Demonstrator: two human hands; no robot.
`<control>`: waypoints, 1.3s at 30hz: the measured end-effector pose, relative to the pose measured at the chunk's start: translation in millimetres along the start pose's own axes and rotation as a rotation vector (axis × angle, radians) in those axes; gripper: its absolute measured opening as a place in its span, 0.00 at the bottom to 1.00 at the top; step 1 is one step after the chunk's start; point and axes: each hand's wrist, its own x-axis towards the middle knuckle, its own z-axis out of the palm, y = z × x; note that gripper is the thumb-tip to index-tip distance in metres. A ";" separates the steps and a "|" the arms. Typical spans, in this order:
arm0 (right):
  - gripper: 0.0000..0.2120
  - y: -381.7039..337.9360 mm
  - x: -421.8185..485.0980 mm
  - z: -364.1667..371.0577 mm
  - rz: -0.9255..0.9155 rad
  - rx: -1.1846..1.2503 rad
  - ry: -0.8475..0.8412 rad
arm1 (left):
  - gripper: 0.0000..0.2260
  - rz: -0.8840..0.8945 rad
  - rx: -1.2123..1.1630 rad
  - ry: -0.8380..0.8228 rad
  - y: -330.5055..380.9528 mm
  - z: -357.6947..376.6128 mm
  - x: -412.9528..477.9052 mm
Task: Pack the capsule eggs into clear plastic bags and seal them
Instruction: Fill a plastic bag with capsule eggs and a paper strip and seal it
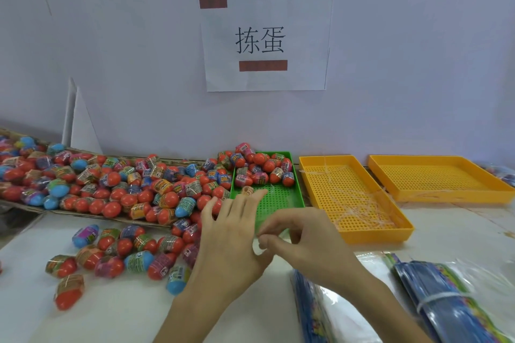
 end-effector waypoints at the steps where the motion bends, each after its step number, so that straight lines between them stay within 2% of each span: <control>1: 0.06 0.0 0.3 -0.4 -0.014 0.024 0.026 | 0.34 -0.020 -0.039 -0.008 -0.9 0.6 0.7; 4: 0.08 0.9 1.6 -6.2 -0.046 0.138 0.152 | 0.32 -0.103 -0.168 0.003 -3.8 0.1 4.0; 6: 0.09 4.0 3.4 -11.9 -0.042 0.189 0.293 | 0.33 -0.149 -0.224 0.027 -5.9 -2.3 4.9; 8: 0.11 10.3 8.1 -18.2 0.018 0.219 0.436 | 0.32 -0.189 -0.281 0.055 -8.4 -4.7 4.8; 10: 0.12 18.9 19.0 -24.7 0.117 0.187 0.483 | 0.31 -0.226 -0.345 0.080 -10.3 -6.4 4.8; 15: 0.03 40.3 80.9 -27.0 0.298 -0.073 0.262 | 0.27 -0.255 -0.500 0.125 -13.1 -6.8 7.6; 18: 0.05 49.6 113.8 -2.7 0.257 -0.226 0.083 | 0.26 -0.248 -0.552 0.147 -12.6 -5.8 7.3; 21: 0.08 53.9 126.0 24.7 0.232 -0.271 -0.085 | 0.26 -0.233 -0.551 0.162 -12.8 -4.5 7.8; 24: 0.08 56.2 124.7 37.6 0.226 -0.276 -0.100 | 0.26 -0.237 -0.555 0.173 -13.7 -4.7 8.6; 26: 0.05 53.4 116.4 33.6 0.201 -0.260 -0.039 | 0.25 -0.240 -0.561 0.183 -13.8 -5.8 8.5; 28: 0.01 47.1 104.1 20.0 0.177 -0.199 0.111 | 0.25 -0.233 -0.548 0.194 -13.6 -6.5 8.4; 32: 0.07 23.5 64.2 -20.3 0.135 0.163 0.524 | 0.26 -0.223 -0.474 0.213 -10.7 -7.5 7.2; 35: 0.13 2.0 33.3 -34.4 -0.055 0.349 0.547 | 0.28 -0.212 -0.404 0.237 -6.1 -7.5 5.6; 39: 0.11 -12.5 18.2 -27.3 -0.194 0.187 0.480 | 0.29 -0.177 -0.302 0.239 -0.9 -4.5 3.6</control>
